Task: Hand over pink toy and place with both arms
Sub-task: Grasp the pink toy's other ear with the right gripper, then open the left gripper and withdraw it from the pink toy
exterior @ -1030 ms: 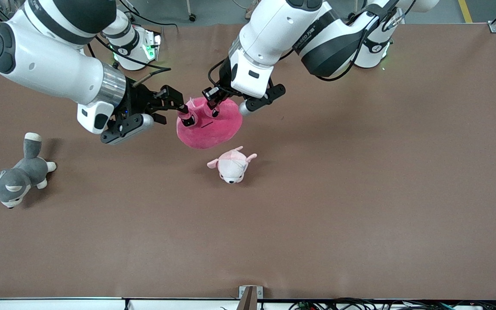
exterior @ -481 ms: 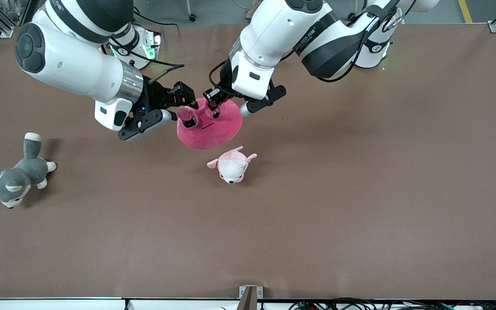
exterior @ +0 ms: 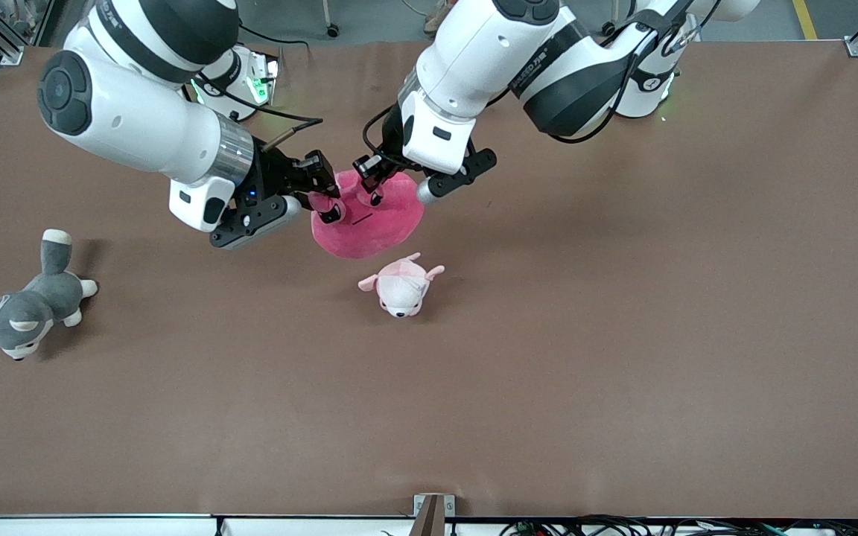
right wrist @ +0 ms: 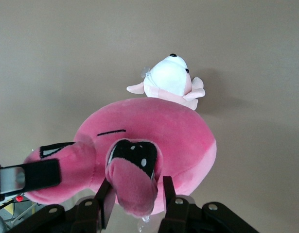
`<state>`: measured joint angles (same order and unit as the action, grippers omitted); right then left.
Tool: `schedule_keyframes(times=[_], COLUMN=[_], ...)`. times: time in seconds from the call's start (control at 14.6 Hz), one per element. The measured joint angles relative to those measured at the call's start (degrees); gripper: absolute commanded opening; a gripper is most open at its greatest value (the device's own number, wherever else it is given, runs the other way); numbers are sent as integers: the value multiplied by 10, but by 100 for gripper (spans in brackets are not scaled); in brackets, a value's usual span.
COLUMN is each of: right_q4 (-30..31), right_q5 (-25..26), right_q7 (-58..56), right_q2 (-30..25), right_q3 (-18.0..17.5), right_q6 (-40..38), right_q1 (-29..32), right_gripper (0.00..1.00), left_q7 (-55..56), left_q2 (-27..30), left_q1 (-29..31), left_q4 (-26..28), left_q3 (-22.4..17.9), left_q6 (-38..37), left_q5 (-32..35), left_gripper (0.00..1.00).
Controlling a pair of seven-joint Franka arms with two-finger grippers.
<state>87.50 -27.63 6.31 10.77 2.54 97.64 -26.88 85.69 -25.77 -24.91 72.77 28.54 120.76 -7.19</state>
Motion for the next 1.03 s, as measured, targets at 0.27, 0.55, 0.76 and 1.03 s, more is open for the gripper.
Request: schedule_keyframes(times=[0.27,0.55,0.76,1.03], right_q4=[-1,-1,-1,-1], right_q5=[1,2,2,2], right_q7=[0,0,0,0], right_q2=[0,3,5,5], right_q3=[0,0,0,0], right_q6=[8,24,26,26], right_q1=[0,0,0,0], right_gripper=[51,50,25,0], left_q7=[0,0,0,0], left_q2=[0,0,0,0], left_q1=[0,1,1,1], left_q4=[0,0,0,0], left_q3=[-2,-3,-3,-3], left_q6=[0,0,0,0], left_q5=[0,0,0,0], left_gripper=[3,3,3,3])
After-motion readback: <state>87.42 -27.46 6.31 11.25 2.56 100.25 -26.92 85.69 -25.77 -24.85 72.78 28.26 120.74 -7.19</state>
